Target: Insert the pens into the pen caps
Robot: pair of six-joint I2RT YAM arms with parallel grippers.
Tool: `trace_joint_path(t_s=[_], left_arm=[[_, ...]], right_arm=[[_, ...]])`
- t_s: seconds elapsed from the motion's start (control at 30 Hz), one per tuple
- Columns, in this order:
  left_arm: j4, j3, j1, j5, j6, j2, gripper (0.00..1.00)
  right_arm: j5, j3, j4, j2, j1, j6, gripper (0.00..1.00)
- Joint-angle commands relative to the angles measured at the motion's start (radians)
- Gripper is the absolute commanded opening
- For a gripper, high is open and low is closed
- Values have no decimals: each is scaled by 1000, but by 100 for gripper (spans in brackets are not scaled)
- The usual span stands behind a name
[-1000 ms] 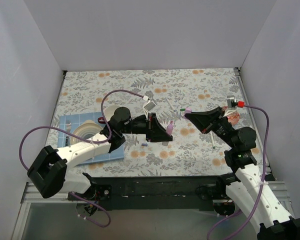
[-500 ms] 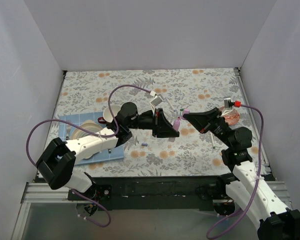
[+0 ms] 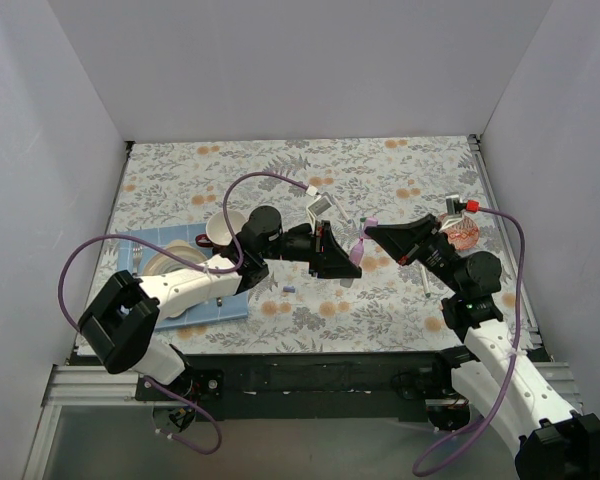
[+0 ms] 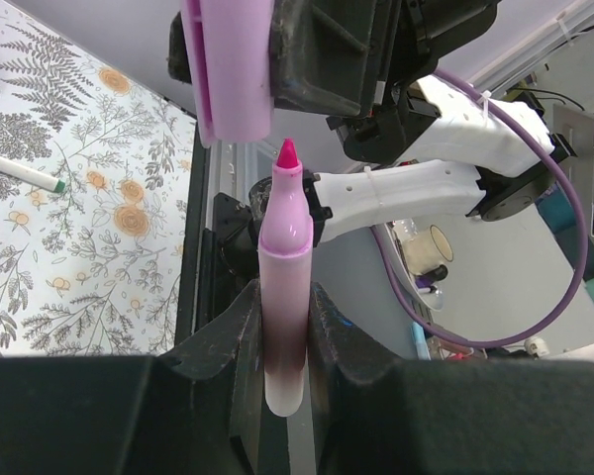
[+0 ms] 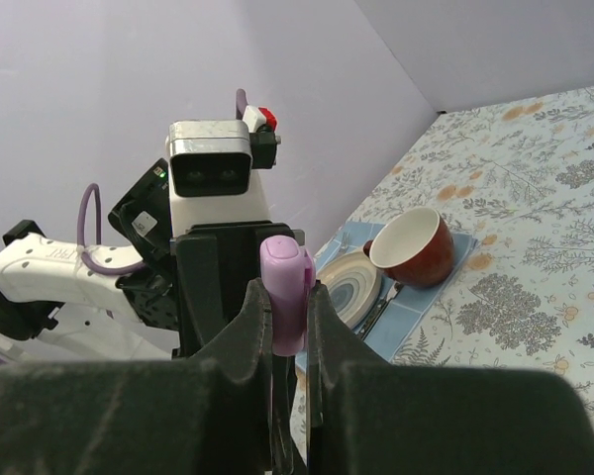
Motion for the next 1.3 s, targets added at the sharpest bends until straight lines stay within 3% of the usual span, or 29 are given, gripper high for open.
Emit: trace_joint_path(t_s=[0.0, 0.5, 0.9, 1.27], left_arm=[[28, 34, -6, 10, 10, 9, 0], [22, 51, -11, 19, 8, 23, 0], [64, 42, -12, 25, -10, 31, 0], [18, 100, -11, -14, 25, 41, 0]], right_arm=[[5, 13, 31, -15, 5, 4, 1], [-29, 1, 58, -32, 3, 8, 1], [-26, 39, -35, -54, 5, -36, 1], [-39, -71, -17, -93, 28, -2, 1]])
